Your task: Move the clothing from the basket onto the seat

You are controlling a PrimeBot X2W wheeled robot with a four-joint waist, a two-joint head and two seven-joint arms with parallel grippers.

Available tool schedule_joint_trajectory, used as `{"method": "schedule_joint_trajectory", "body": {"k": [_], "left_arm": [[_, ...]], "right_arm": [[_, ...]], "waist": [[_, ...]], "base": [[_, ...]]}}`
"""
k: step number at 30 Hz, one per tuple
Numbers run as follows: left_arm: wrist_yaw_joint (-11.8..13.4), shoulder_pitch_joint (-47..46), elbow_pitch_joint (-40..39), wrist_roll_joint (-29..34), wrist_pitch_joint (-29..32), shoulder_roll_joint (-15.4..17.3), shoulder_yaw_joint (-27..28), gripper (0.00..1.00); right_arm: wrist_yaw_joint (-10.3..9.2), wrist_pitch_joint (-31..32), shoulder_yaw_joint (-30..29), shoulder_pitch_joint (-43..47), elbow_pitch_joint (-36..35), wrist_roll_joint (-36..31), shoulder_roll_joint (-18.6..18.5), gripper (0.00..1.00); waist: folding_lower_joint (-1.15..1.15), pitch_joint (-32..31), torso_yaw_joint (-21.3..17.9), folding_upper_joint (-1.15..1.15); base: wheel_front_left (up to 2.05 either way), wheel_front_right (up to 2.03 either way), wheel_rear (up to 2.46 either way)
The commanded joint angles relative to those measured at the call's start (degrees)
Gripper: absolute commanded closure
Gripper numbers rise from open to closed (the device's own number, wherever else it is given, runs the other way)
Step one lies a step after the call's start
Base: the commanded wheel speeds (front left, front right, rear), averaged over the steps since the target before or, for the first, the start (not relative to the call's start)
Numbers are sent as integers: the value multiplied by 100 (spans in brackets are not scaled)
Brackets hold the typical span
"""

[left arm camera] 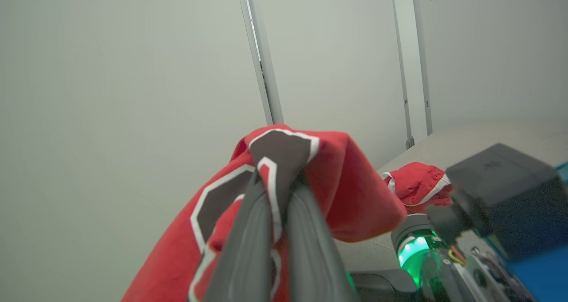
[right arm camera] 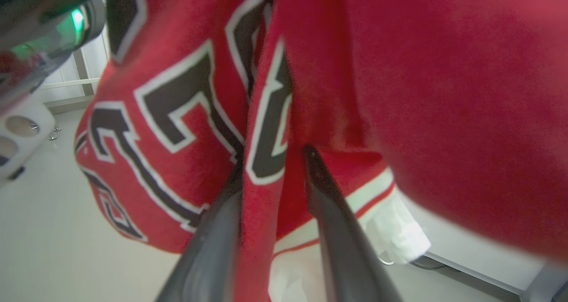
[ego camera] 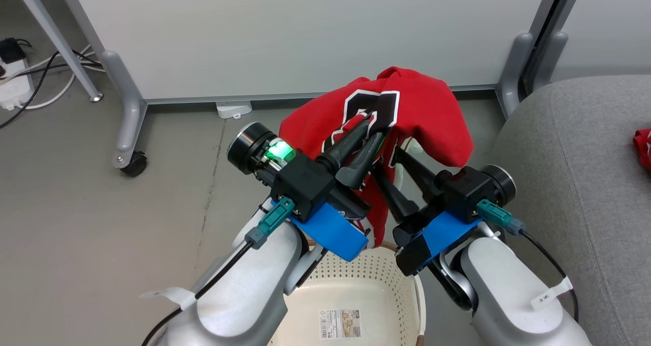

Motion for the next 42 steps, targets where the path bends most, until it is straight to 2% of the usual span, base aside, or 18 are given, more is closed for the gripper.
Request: {"method": "schedule_joint_trajectory", "body": {"k": [1,20,21,22,23,42], "left_arm": [[-20,-90,-40,-1,-29,-11,-12,100],[-40,107,33,79,-29,-6,105,100],[-37,110,20,86,-29,-9,122,64],[-28,110,9,104,-29,-13,134,21],[-20,114,-3,110,-29,-16,144,0],[-23,144,-22,309,-27,-7,254,0]], "right_arm": [[3,-20,6,-71,60,86,33,100],[3,-20,-35,154,30,119,74,100],[3,-20,-38,156,23,120,70,100],[3,-20,-40,152,23,129,56,100],[3,-20,-46,151,18,128,49,100],[3,-20,-259,203,-79,139,31,100]], "waist": [[0,6,15,0],[0,-84,10,0],[0,-84,7,0],[0,-85,6,0],[0,-83,4,0],[0,95,-137,0]], "base": [[0,0,0],[0,0,0],[0,0,0],[0,0,0],[0,0,0],[0,0,0]]}}
